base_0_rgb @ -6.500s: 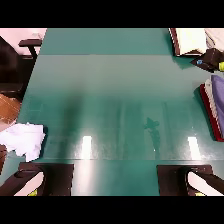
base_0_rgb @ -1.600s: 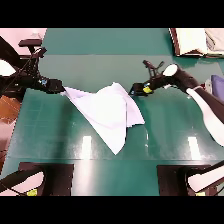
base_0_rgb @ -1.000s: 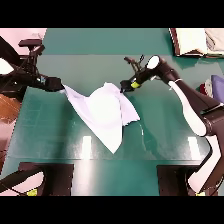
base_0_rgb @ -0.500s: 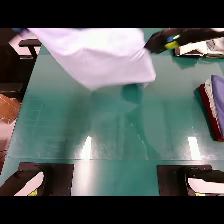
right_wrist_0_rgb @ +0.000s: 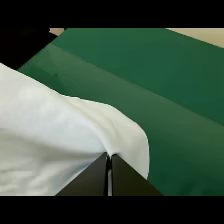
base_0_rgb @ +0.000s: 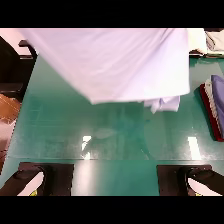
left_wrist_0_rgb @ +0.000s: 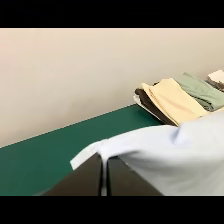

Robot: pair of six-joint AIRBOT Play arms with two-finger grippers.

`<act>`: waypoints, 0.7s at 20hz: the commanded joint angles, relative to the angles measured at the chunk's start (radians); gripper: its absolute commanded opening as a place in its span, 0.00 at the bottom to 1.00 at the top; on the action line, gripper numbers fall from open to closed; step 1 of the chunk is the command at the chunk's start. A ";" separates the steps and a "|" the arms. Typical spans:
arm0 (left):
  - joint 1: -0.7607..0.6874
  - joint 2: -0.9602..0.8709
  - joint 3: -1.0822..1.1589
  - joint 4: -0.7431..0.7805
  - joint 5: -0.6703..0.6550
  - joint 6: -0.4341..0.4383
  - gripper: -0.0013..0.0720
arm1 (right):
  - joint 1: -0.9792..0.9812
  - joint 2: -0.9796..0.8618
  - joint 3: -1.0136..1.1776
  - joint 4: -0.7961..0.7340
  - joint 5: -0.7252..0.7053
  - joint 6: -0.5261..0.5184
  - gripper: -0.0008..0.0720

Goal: Fold the shirts.

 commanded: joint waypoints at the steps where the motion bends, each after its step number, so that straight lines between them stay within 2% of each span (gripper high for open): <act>1: 0.001 -0.074 -0.039 0.001 -0.071 -0.017 0.05 | 0.035 -0.024 -0.076 0.000 0.028 0.095 0.03; 6: 0.001 -0.282 -0.263 0.022 -0.268 -0.026 0.05 | 0.184 -0.190 -0.349 0.001 0.008 0.130 0.03; 10: 0.001 -0.392 -0.461 0.153 -0.240 -0.026 0.05 | 0.305 -0.314 -0.470 0.003 -0.084 0.130 0.04; 14: 0.001 -0.404 -0.512 0.336 -0.225 -0.026 0.05 | 0.383 -0.346 -0.488 0.008 -0.084 0.130 0.04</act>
